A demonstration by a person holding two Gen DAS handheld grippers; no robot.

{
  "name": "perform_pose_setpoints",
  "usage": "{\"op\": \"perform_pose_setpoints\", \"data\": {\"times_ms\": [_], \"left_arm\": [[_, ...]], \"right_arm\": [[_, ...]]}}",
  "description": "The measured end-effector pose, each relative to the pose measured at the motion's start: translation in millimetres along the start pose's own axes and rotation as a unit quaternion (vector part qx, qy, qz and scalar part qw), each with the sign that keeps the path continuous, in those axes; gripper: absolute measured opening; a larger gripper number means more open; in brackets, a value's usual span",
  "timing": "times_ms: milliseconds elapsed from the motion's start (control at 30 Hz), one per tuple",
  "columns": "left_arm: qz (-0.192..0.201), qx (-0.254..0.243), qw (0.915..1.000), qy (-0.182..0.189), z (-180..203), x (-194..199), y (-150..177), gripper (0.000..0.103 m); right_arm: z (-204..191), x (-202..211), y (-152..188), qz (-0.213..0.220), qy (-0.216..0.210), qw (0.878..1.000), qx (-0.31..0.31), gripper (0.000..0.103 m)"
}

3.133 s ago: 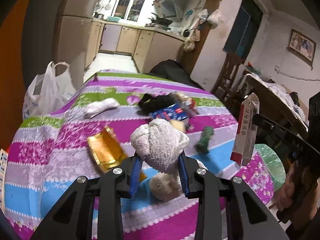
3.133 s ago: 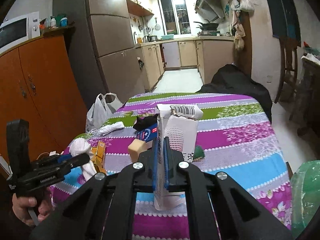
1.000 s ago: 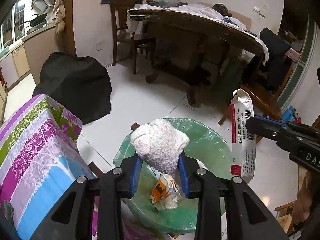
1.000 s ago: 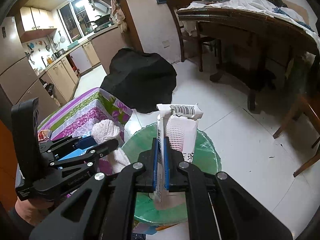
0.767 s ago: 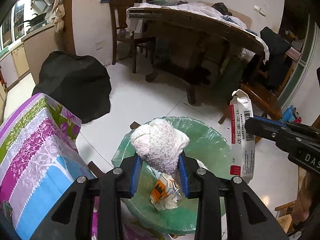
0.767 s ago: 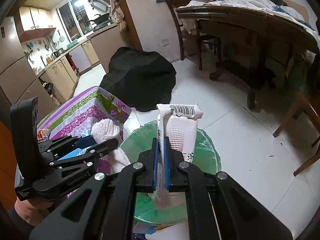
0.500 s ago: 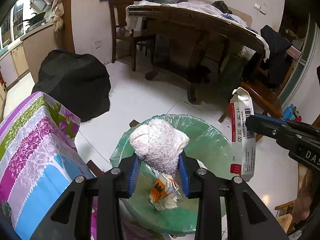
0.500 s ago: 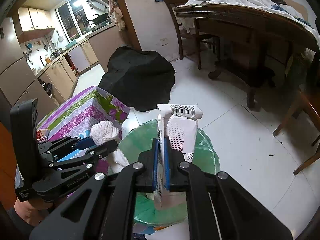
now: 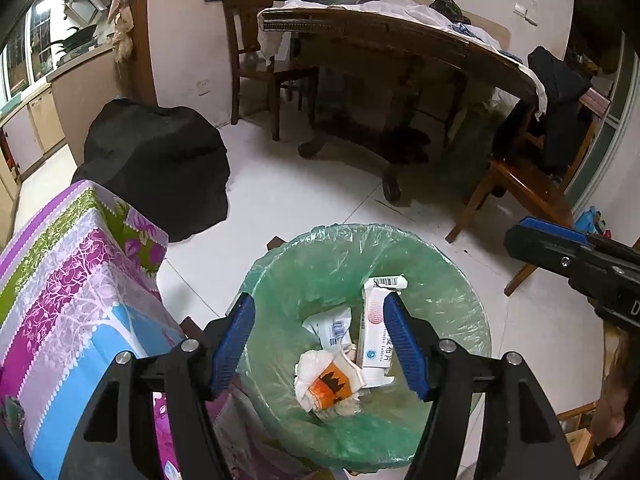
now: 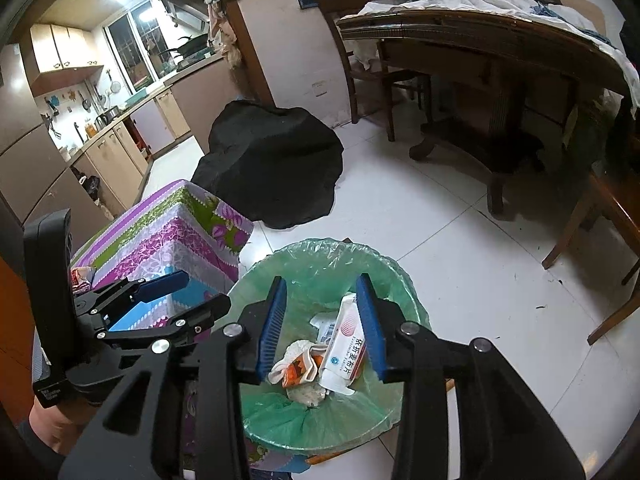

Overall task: Collect trash
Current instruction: 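Move both tools back over the table toward the remaining trash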

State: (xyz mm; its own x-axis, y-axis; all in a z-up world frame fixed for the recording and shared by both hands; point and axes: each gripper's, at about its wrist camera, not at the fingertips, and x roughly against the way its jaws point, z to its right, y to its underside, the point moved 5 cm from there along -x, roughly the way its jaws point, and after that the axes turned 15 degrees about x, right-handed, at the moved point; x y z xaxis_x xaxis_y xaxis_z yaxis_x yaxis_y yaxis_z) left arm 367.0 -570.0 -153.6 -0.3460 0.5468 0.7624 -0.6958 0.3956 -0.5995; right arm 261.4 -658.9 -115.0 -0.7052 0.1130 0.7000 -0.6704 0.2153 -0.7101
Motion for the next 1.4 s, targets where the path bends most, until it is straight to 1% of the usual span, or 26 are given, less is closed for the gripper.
{"op": "perform_pose_setpoints", "data": {"times_ms": [133, 200, 233, 300, 333, 367, 400, 433, 500, 600, 700, 767, 900, 933, 967, 1000, 1067, 1100, 1133, 1200, 1233, 1267, 1300, 1333, 1400], "left_arm": [[-0.001, 0.001, 1.0000, -0.002, -1.4, 1.7, 2.2, 0.067], [-0.001, 0.001, 1.0000, -0.005, -3.8, 4.7, 5.1, 0.067], [0.000, 0.001, 1.0000, -0.005, -4.9, 6.8, 6.9, 0.067], [0.004, 0.000, 1.0000, -0.007, -8.5, 15.0, 13.0, 0.067], [0.006, 0.000, 1.0000, -0.006, -10.5, 19.8, 16.0, 0.067], [0.008, -0.002, 0.9999, -0.006, -12.8, 25.0, 19.4, 0.067], [0.011, -0.003, 0.9999, -0.005, -15.4, 30.9, 23.2, 0.067], [0.015, -0.005, 0.9999, -0.003, -20.0, 39.6, 28.6, 0.067], [0.020, -0.007, 0.9998, -0.002, -27.6, 54.2, 38.2, 0.068], [0.037, 0.000, 0.9993, -0.007, -52.3, 87.6, 55.8, 0.072], [0.051, 0.019, 0.9985, -0.010, -80.5, 118.0, 73.8, 0.073], [0.062, 0.036, 0.9973, -0.018, -108.2, 143.3, 88.6, 0.073], [0.089, 0.067, 0.9926, -0.050, -164.7, 196.0, 115.4, 0.073], [0.097, 0.080, 0.9902, -0.061, -181.1, 209.8, 120.2, 0.073], [0.112, 0.101, 0.9858, -0.075, -205.4, 230.4, 126.2, 0.073], [0.118, 0.112, 0.9833, -0.081, -218.8, 241.1, 129.5, 0.073], [0.140, 0.153, 0.9717, -0.113, -264.4, 276.9, 141.2, 0.074], [0.147, 0.167, 0.9671, -0.123, -281.3, 288.6, 146.2, 0.074], [0.153, 0.190, 0.9594, -0.141, -309.2, 304.6, 154.6, 0.075], [0.158, 0.226, 0.9451, -0.176, -351.3, 325.6, 170.3, 0.075], [0.158, 0.254, 0.9327, -0.201, -379.7, 338.4, 181.8, 0.075], [0.159, 0.282, 0.9219, -0.213, -403.0, 349.5, 192.1, 0.075], [0.159, 0.296, 0.9165, -0.217, -416.7, 355.6, 196.8, 0.075], [0.152, 0.319, 0.9090, -0.221, -437.3, 362.2, 205.9, 0.075], [0.130, 0.351, 0.9011, -0.218, -463.6, 363.8, 217.3, 0.076]], "right_arm": [[0.7, 3.4, 0.6, 0.005, 0.001, 1.000, 0.000, 0.040], [0.6, 9.9, 2.2, 0.015, 0.001, 1.000, -0.002, 0.049], [0.3, 13.7, 3.5, 0.021, 0.000, 1.000, -0.004, 0.052], [-3.4, 24.6, 7.0, 0.040, 0.002, 0.999, -0.004, 0.064], [-6.1, 30.6, 8.6, 0.051, 0.006, 0.999, -0.001, 0.068], [-10.9, 38.9, 11.3, 0.069, 0.013, 0.998, 0.004, 0.076], [-15.1, 44.1, 12.5, 0.078, 0.014, 0.997, 0.008, 0.081], [-21.5, 49.8, 15.3, 0.090, 0.013, 0.996, 0.013, 0.082], [-34.4, 57.1, 20.4, 0.103, 0.011, 0.994, 0.022, 0.088], [-57.3, 66.1, 29.2, 0.121, 0.001, 0.992, 0.037, 0.092], [-83.6, 69.6, 38.3, 0.130, -0.022, 0.990, 0.046, 0.093], [-102.2, 66.7, 44.4, 0.129, -0.041, 0.989, 0.057, 0.093], [-136.1, 60.6, 49.9, 0.122, -0.074, 0.987, 0.074, 0.093], [-146.7, 57.5, 50.3, 0.121, -0.084, 0.986, 0.080, 0.093], [-154.1, 56.7, 50.6, 0.119, -0.090, 0.985, 0.084, 0.093], [-164.8, 53.7, 50.4, 0.115, -0.100, 0.984, 0.090, 0.093], [-186.8, 47.8, 50.7, 0.106, -0.119, 0.982, 0.102, 0.093], [-194.1, 45.7, 50.5, 0.103, -0.125, 0.981, 0.106, 0.093], [-204.8, 43.2, 50.5, 0.100, -0.134, 0.979, 0.114, 0.093], [-224.2, 41.4, 53.0, 0.095, -0.146, 0.976, 0.128, 0.093], [-236.8, 40.1, 55.4, 0.091, -0.155, 0.974, 0.138, 0.093], [-249.3, 38.3, 56.6, 0.087, -0.163, 0.971, 0.149, 0.093], [-258.3, 36.9, 59.8, 0.084, -0.169, 0.969, 0.159, 0.093], [-268.2, 34.7, 60.6, 0.080, -0.176, 0.967, 0.168, 0.093], [-289.5, 31.2, 63.7, 0.073, -0.192, 0.961, 0.186, 0.093]]}}
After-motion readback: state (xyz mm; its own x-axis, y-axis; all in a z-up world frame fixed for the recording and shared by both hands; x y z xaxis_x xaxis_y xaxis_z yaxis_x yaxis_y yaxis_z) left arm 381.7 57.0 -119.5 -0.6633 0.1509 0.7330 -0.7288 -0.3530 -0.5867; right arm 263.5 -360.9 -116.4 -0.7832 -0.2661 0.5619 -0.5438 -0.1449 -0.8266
